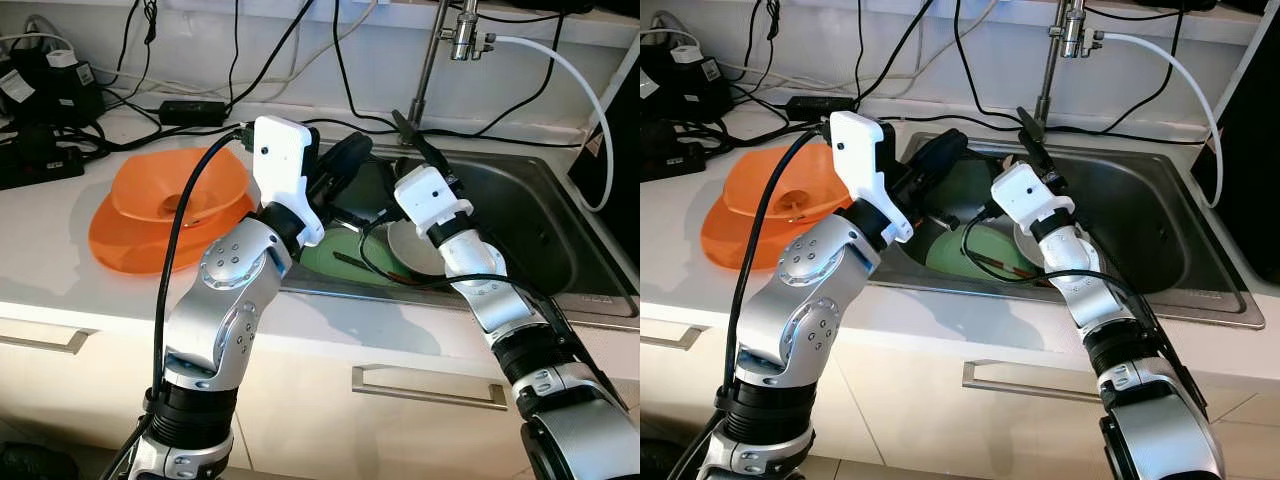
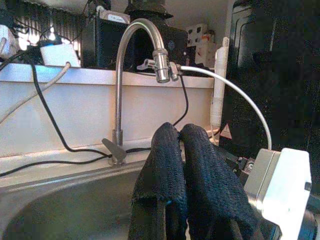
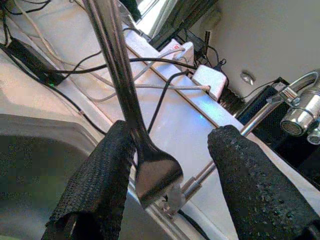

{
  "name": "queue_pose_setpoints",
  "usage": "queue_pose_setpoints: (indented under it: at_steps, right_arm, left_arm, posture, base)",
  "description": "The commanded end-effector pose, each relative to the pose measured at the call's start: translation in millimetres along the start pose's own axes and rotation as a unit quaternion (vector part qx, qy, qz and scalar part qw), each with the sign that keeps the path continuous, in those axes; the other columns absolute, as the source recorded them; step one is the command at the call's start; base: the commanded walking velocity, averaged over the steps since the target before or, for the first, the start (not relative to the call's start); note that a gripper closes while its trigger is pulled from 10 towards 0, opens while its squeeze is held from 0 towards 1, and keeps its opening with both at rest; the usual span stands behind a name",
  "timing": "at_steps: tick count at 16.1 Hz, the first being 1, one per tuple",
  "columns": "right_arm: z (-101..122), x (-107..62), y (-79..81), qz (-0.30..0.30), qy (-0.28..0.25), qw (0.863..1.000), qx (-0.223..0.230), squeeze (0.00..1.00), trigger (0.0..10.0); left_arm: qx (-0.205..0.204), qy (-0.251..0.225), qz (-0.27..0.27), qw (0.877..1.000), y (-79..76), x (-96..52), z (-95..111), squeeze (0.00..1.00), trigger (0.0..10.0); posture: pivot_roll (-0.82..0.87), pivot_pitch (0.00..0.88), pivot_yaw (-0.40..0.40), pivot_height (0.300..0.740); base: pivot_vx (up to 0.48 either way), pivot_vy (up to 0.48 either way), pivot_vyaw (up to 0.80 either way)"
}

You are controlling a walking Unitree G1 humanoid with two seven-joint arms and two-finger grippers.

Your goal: Kitchen organization

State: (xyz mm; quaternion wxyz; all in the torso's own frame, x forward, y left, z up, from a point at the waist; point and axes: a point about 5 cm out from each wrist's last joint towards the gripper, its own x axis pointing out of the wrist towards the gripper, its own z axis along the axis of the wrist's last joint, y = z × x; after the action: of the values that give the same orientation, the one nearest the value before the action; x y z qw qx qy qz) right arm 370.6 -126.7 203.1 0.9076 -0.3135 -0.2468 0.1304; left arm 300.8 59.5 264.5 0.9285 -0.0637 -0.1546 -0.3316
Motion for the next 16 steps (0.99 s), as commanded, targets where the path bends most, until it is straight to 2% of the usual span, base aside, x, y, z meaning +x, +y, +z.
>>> queue_pose_setpoints:
  at_steps: [1,11,12,13,14,15,16]
  right_arm:
    - [10.5,7.3,-2.1,0.002,-0.024,1.0,-0.005,0.0,10.0]
    - [16.8,9.0,9.6,0.015,-0.037,0.999,0.01,0.0,9.8]
    - [17.2,9.3,9.7,0.015,-0.037,0.999,0.01,0.0,7.9]
    - [18.2,9.8,9.7,0.015,-0.039,0.999,0.011,0.0,4.0]
    - [18.5,9.9,9.7,0.015,-0.039,0.999,0.012,0.0,2.7]
    - [18.4,9.9,9.7,0.015,-0.038,0.999,0.012,0.0,0.0]
    - [18.2,9.6,10.2,0.016,-0.038,0.999,0.013,0.0,0.0]
  left_arm:
    - [-0.003,-0.003,-0.008,1.0,-3.4,-1.1,1.9,0.0,10.0]
    - [0.002,0.019,-0.016,1.0,-6.1,-1.7,-5.9,0.0,10.0]
    - [0.004,0.023,-0.016,1.0,-6.3,-1.6,-7.2,0.0,10.0]
    - [0.005,0.027,-0.016,0.999,-6.9,-1.4,-8.5,0.0,10.0]
    - [0.007,0.03,-0.016,0.999,-6.9,-1.5,-9.6,0.0,10.0]
    - [0.009,0.031,-0.015,0.999,-6.8,-1.6,-10.2,0.0,10.0]
    - [0.011,0.032,-0.014,0.999,-6.5,-1.6,-10.7,0.0,10.0]
  posture:
    - [0.12,0.0,-0.022,0.74]
    - [0.12,0.0,-0.016,0.74]
    - [0.12,0.0,-0.018,0.74]
    - [0.12,0.0,-0.017,0.74]
    - [0.12,0.0,-0.017,0.74]
    - [0.12,0.0,-0.018,0.74]
    - [0.12,0.0,-0.018,0.74]
  base:
    - [0.0,0.0,0.0]
    - [0.0,0.0,0.0]
    - [0.0,0.0,0.0]
    - [0.0,0.0,0.0]
    - [0.0,0.0,0.0]
    - [0.0,0.0,0.0]
    - [0.0,0.0,0.0]
